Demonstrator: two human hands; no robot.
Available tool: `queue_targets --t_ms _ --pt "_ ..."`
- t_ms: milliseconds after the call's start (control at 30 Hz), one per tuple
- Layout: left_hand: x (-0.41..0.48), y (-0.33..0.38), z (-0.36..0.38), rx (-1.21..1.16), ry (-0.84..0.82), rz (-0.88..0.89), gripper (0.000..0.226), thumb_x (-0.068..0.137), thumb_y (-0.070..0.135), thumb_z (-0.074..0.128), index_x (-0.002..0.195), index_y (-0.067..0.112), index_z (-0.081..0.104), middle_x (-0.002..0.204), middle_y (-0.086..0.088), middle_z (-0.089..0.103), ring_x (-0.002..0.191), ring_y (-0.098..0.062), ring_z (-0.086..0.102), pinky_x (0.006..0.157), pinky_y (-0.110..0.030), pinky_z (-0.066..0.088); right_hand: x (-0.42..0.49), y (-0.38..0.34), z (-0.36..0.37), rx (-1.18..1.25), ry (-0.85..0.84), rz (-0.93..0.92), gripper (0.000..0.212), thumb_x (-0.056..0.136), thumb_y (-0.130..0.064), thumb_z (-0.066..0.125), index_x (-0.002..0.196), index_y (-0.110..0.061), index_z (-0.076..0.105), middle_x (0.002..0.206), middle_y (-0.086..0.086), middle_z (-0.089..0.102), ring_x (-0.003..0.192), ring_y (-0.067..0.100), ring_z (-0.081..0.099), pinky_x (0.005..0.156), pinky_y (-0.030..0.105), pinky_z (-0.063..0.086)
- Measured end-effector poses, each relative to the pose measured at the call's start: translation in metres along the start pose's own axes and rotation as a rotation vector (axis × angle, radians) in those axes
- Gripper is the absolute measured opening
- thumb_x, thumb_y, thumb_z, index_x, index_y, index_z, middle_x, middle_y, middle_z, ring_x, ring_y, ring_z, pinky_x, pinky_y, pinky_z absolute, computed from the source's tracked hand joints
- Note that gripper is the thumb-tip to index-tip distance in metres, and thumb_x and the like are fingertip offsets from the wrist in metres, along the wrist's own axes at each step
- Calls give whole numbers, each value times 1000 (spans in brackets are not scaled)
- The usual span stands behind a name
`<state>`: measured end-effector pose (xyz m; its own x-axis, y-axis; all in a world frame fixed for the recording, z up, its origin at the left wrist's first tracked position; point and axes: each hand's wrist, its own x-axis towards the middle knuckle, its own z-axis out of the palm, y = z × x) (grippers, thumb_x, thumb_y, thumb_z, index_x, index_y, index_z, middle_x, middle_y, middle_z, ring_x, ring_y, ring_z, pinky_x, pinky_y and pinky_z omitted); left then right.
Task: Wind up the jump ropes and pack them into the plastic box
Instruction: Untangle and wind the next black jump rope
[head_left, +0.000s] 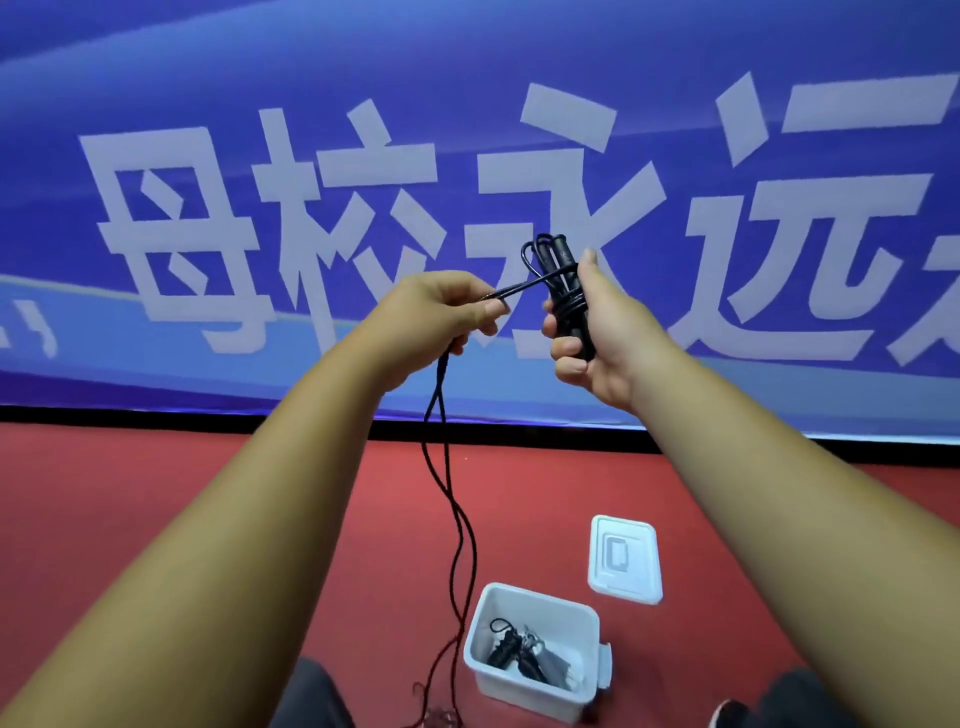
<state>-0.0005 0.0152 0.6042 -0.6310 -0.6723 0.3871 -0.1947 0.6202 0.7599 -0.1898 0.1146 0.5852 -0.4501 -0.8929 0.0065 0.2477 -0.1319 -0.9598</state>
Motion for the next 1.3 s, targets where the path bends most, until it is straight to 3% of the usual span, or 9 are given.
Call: queue_targets --t_ms 200,300,533,700,900,1033,1133,1300 --pt "-15 -56 39 -108 -136 -54 22 105 40 60 110 29 78 74 4 54 76 -15 46 72 -35 38 9 60 -22 69 -9 82 66 94 -80 54 105 -16 63 78 1 58 53 12 32 43 25 23" --pt "-21 -85 60 -185 -189 -96 23 106 37 59 116 28 78 72 6 44 70 -13 40 68 -30 34 11 89 -37 118 -38 113 59 97 -72 57 107 -14 62 78 2 57 52 12 31 41 24 22" --pt "-29 -141 101 -314 -244 -202 22 104 32 62 109 19 80 72 1 42 65 -13 37 64 -31 31 17 145 -64 40 -2 193 60 96 -72 59 105 -14 65 77 2 57 53 13 30 43 26 21" --pt "-38 -169 129 -264 -364 -174 27 106 39 57 116 24 77 66 3 39 65 -17 36 60 -30 31 22 183 -80 0 59 246 58 97 -69 59 103 -12 67 75 3 57 51 14 30 46 27 19" --pt "-46 -203 155 -309 -389 -259 38 110 35 49 108 10 78 79 -6 57 68 -21 47 64 -27 42 27 221 -94 30 77 332 61 95 -74 59 103 -14 69 76 4 57 51 14 30 46 25 19" --pt "-46 -218 165 -390 -405 -308 38 110 34 49 111 9 77 69 -5 42 60 -16 36 58 -29 33 33 231 -97 112 26 373 62 97 -77 52 105 -18 66 76 5 57 52 13 29 45 22 20" --pt "-45 -220 165 -411 -442 -278 32 111 30 49 118 9 71 68 -4 38 61 -17 32 58 -31 26 36 233 -98 144 3 391 52 99 -70 54 111 -20 60 78 6 56 51 13 29 42 21 21" --pt "-45 -224 168 -343 -476 -275 29 109 31 52 114 11 72 73 -8 42 65 -19 35 60 -31 29 40 230 -102 142 5 422 33 99 -47 47 93 -15 53 77 8 55 51 13 27 42 19 16"
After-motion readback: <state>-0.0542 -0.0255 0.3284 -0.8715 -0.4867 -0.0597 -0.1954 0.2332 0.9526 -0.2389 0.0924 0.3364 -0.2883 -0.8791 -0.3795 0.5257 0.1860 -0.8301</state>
